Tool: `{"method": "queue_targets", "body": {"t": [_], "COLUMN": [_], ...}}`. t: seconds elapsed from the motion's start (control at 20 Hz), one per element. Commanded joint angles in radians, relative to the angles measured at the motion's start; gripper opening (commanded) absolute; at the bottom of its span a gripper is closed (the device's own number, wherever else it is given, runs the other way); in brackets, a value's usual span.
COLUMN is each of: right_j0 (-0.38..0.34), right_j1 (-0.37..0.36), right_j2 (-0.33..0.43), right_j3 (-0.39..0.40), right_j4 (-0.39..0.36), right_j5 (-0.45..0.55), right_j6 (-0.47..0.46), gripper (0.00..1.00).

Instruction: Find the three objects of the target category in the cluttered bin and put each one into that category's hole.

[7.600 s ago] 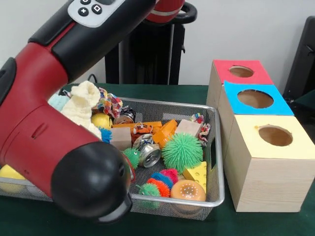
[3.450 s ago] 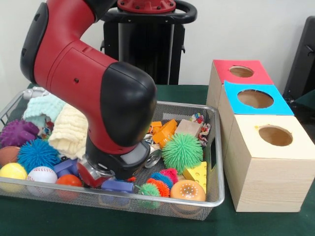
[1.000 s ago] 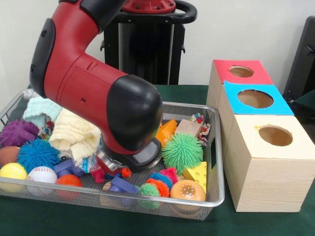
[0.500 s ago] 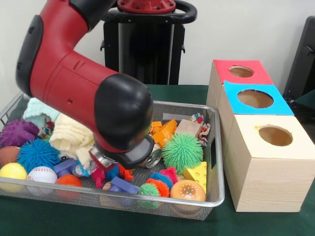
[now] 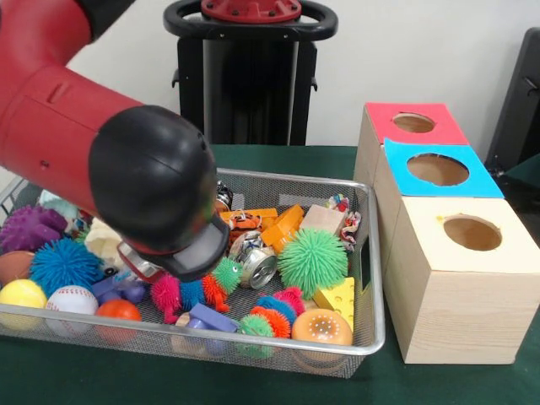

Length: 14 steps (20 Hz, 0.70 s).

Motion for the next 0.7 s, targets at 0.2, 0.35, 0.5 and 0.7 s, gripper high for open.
{"method": "queue_targets", "body": {"t": [0.2,0.35,0.5,0.7], "right_j0": [-0.056,-0.068,-0.077,-0.081], "right_j1": [0.050,0.060,0.066,0.074], "right_j2": [-0.037,-0.069,-0.105,-0.155], "right_j3": [-0.193,-0.230,-0.254,-0.276], "right_j4": [0.068,0.109,0.148,0.197], "right_j5": [0.149,0.180,0.200,0.203], "right_j6": [-0.022,0.012,0.031,0.061], "gripper": [0.00,0.00,0.00,0.00]}}
